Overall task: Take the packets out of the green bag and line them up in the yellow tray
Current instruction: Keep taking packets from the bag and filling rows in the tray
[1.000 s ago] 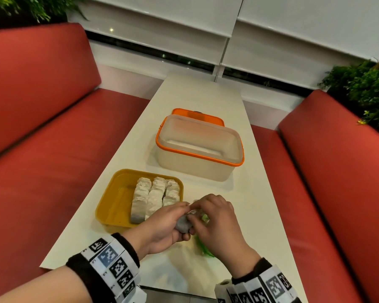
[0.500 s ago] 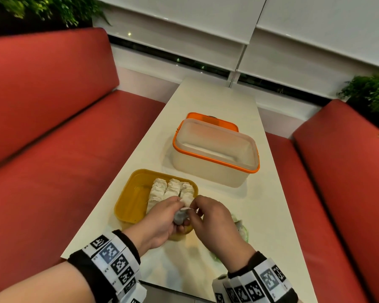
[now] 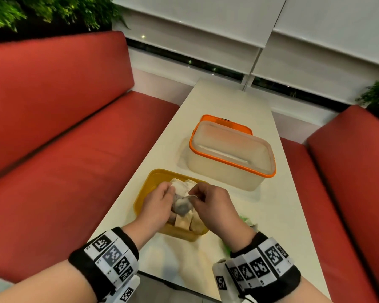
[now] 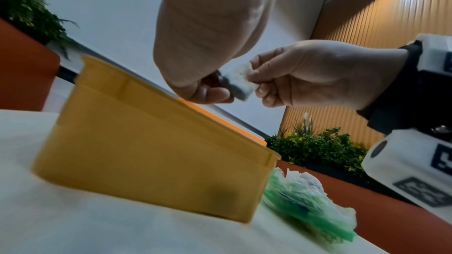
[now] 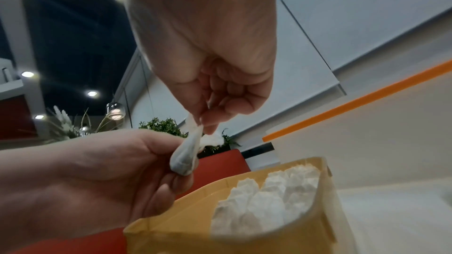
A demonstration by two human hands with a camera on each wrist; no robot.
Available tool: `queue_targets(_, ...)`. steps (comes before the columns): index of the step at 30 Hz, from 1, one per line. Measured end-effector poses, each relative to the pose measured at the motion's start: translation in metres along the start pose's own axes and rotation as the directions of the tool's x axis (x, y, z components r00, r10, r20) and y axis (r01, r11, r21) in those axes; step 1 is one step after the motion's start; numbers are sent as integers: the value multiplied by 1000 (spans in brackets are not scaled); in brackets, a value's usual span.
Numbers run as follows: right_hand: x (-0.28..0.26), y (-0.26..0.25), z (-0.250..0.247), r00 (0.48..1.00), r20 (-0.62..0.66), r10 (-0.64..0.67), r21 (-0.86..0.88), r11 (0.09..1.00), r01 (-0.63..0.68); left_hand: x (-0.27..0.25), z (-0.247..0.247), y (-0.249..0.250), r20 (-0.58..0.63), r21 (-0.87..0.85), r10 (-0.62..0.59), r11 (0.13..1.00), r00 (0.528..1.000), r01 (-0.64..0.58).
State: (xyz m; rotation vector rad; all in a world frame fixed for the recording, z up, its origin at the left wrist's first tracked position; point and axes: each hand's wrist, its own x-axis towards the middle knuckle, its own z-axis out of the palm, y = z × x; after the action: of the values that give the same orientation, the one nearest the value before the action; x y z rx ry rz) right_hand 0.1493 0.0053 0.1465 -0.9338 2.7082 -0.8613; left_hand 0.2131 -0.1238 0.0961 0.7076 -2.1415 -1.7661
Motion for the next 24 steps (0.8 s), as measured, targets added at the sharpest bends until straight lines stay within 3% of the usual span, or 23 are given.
queue_targets(5,13,-6,0,997,58,-51,-77,996,55,4,-25,-7,-44,-50,-22,999,999,20)
queue_targets(14,33,-13,42,938,348,12,-248,965,79,7,-34,-20,-61,-201,-70,978,996,57)
queue_targets(24,42,-10,60,912,399,94,-375,925,69,13,-36,-27,-30,-189,-90,978,995,83)
